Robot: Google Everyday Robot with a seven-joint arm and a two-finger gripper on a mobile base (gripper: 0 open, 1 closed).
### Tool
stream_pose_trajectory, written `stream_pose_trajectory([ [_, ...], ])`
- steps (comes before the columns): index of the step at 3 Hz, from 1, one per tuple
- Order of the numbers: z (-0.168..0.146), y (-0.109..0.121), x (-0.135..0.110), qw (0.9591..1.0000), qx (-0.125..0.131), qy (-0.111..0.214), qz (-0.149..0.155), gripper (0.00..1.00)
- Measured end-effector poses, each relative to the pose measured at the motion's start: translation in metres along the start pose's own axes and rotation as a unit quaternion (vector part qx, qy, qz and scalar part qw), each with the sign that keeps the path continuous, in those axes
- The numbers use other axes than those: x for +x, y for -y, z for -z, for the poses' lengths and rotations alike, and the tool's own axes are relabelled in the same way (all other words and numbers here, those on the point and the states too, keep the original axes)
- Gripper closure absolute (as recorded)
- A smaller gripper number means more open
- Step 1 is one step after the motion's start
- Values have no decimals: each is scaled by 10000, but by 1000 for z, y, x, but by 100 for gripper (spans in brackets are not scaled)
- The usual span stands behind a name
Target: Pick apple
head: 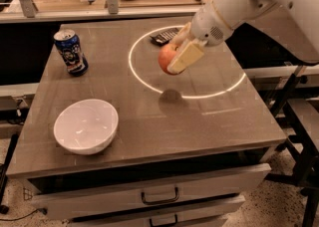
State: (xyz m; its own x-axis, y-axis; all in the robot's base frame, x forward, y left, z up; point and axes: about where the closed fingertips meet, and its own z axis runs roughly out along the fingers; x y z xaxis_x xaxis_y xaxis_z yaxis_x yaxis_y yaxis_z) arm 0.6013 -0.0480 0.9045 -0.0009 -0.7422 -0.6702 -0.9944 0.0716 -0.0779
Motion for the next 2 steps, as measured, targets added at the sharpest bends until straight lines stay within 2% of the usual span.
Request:
stream_pose_trajectory([
  [1,43,-14,-44,9944,-275,957,368,100],
  [2,74,-29,-77,9839,-526,1643,463,100],
])
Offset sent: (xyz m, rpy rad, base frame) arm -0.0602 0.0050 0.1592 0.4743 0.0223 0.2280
